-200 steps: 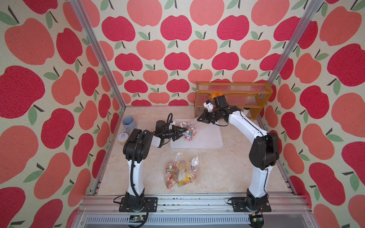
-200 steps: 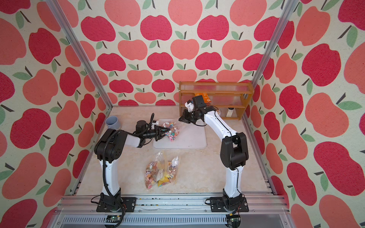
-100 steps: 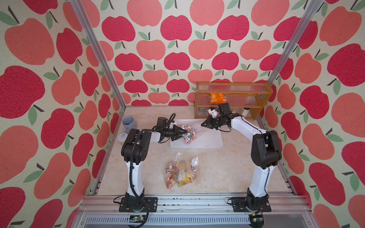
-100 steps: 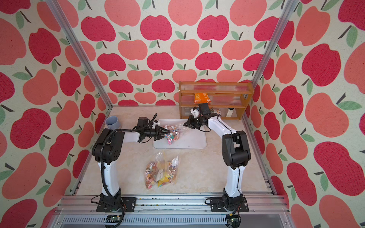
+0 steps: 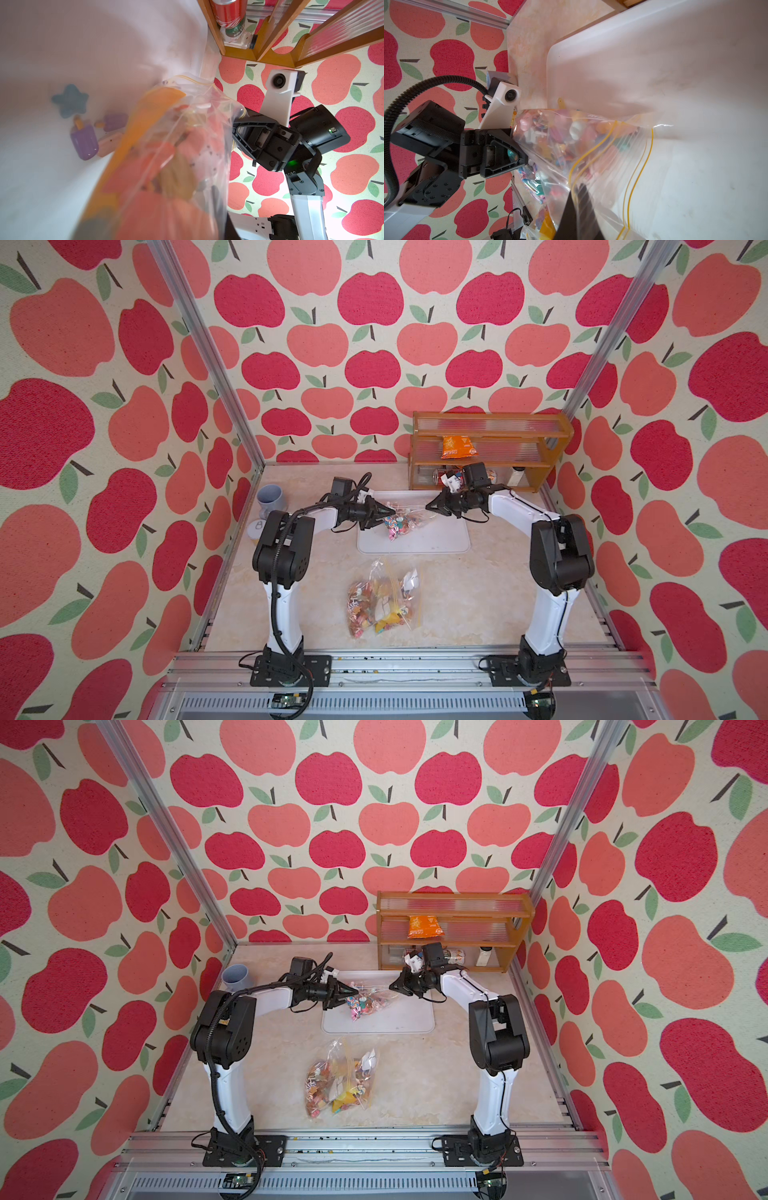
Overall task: Pour candies out of the ziploc bag
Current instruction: 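Pour the candies out of the ziploc bag onto the tray.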
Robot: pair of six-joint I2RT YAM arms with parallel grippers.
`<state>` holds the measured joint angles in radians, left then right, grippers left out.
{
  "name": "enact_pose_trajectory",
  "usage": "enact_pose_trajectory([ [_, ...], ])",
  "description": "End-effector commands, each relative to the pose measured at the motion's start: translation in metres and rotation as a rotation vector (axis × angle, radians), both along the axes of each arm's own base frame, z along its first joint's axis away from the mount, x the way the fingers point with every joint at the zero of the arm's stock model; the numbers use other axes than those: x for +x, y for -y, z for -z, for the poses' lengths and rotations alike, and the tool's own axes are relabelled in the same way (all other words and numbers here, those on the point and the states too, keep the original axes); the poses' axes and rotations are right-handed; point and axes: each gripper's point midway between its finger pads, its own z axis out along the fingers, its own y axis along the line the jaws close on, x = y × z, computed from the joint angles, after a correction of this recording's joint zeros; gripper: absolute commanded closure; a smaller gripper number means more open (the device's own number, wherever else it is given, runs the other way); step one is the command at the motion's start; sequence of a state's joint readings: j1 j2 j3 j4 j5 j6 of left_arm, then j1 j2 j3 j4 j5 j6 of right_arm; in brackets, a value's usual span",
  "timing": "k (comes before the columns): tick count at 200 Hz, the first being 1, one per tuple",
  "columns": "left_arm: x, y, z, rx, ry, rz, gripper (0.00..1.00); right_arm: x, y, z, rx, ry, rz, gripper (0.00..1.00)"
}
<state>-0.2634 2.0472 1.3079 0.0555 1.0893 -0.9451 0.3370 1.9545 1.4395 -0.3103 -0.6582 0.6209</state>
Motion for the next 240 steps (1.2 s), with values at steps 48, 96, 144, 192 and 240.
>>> enact_pose_trajectory([
  [48, 0.016, -0.007, -0.044, 0.022, 0.070, 0.005, 0.87, 0.016, 0.035, 0.005, -0.003, 0.002, 0.085, 1.00],
  [96, 0.019, -0.005, -0.050, 0.038, 0.078, 0.016, 0.88, 0.015, 0.037, 0.015, 0.001, -0.016, 0.081, 1.00],
  [144, 0.028, 0.001, -0.063, 0.036, 0.101, 0.023, 0.88, 0.023, 0.041, 0.013, 0.010, -0.015, 0.097, 1.00],
  [192, 0.039, 0.016, -0.063, 0.039, 0.104, 0.041, 0.89, 0.030, 0.060, 0.002, 0.013, 0.005, 0.132, 1.00],
  [240, 0.046, 0.017, -0.071, 0.050, 0.117, 0.049, 0.90, 0.034, 0.058, 0.009, 0.026, -0.013, 0.128, 1.00],
])
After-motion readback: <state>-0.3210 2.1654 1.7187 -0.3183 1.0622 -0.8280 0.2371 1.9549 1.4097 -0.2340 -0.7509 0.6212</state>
